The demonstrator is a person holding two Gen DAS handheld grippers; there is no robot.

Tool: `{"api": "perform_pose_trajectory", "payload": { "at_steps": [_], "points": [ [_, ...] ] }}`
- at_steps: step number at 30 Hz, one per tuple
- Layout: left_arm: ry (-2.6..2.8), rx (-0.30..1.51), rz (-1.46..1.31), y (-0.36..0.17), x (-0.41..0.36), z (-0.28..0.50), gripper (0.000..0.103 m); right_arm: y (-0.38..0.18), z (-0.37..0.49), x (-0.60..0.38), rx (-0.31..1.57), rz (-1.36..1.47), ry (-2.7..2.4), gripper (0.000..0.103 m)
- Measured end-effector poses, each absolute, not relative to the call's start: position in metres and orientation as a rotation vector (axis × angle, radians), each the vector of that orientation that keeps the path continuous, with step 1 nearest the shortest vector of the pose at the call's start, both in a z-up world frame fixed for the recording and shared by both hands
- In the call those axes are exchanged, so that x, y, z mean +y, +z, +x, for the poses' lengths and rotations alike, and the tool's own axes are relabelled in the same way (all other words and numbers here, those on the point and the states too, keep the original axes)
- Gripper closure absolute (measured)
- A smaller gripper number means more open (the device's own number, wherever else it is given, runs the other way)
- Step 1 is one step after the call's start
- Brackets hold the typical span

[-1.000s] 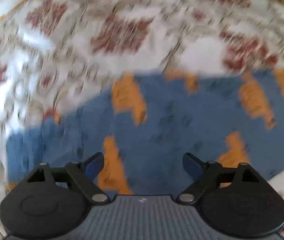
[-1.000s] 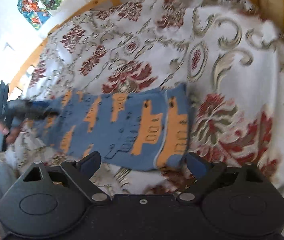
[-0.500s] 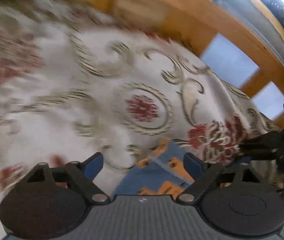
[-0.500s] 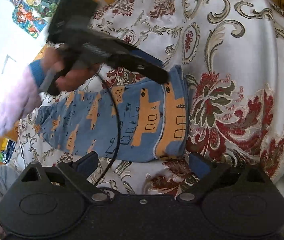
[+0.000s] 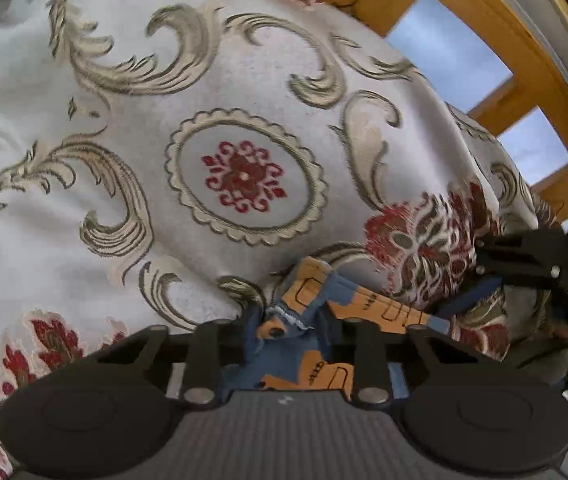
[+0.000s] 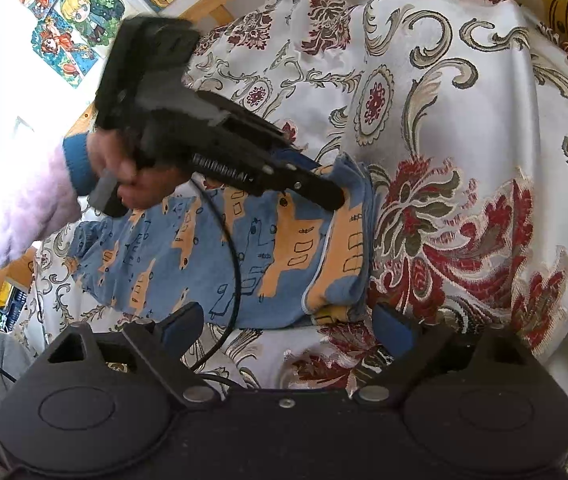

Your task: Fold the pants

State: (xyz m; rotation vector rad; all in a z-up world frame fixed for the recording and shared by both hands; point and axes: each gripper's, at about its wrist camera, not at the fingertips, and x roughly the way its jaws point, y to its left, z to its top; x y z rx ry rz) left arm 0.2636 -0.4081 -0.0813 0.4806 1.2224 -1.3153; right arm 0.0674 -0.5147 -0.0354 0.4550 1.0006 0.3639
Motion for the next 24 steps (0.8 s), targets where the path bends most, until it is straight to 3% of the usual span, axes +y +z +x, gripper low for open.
{"api": "perform_pose_trajectory", "payload": {
  "at_steps": [3, 7, 14, 17, 18, 22, 24],
  "points": [
    [-1.305, 1.056, 0.529, -0.075, -0.393, 0.234, 0.085, -0.034, 0.066, -0.518, 1.0, 0.463, 0.367, 0.016],
    [-1.312, 0.852, 0.599, -0.067, -0.37, 0.189, 0.087, -0.035, 0.069, -0.523, 1.016, 0.504, 0.331, 0.02],
    [-1.304, 0.795, 0.636, -0.066, -0.383, 0.197, 0.085, -0.038, 0.083, -0.524, 1.135, 0.591, 0.287, 0.024],
    [-1.311, 0.88, 0.651, -0.069, -0.403, 0.219, 0.069, -0.042, 0.092, -0.531, 1.193, 0.718, 0.249, 0.024],
    [-1.319, 0.921, 0.648, -0.07, -0.407, 0.225, 0.058, -0.044, 0.094, -0.534, 1.205, 0.756, 0.221, 0.024],
    [-1.324, 1.006, 0.594, -0.075, -0.413, 0.241, 0.055, -0.052, 0.099, -0.542, 1.215, 0.874, 0.086, 0.032],
    [-1.33, 1.015, 0.574, -0.077, -0.411, 0.244, 0.053, -0.055, 0.098, -0.541, 1.215, 0.882, 0.026, 0.044]
  ]
}}
